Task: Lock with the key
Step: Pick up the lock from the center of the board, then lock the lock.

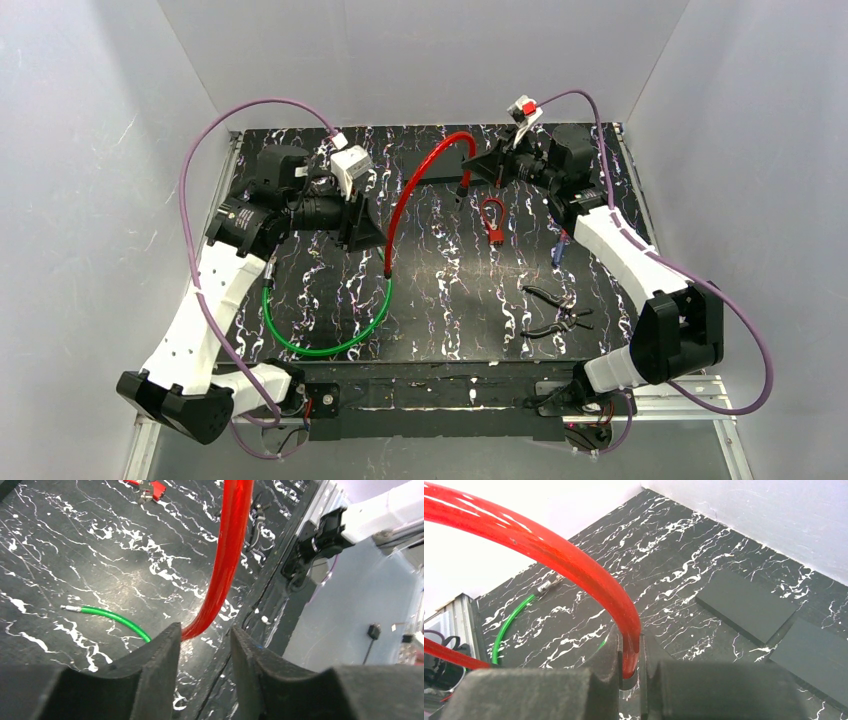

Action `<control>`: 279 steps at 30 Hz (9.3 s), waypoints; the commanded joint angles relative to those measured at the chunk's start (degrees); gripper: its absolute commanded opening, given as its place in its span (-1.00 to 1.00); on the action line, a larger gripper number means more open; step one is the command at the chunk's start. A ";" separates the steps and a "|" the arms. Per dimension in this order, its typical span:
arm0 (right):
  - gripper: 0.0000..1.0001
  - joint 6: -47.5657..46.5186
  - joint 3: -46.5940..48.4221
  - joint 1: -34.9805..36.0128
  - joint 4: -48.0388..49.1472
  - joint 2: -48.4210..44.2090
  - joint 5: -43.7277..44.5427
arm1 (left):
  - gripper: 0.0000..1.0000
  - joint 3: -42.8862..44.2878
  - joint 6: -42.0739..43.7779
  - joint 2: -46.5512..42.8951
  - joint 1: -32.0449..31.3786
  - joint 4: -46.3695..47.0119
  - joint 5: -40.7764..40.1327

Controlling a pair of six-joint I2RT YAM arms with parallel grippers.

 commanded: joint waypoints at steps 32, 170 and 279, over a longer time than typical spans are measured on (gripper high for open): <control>-0.97 27.67 -0.42 -0.42 11.49 1.29 -7.03 | -1.00 -11.47 10.38 -5.47 -6.95 17.97 2.93; -0.97 65.00 -17.52 -1.03 36.65 4.72 -9.23 | 0.14 -17.31 -4.04 -5.09 -17.54 28.53 -16.42; -0.97 67.74 -23.67 -2.13 46.42 3.05 -5.99 | 0.49 -10.87 -10.07 5.37 -16.50 40.91 -13.31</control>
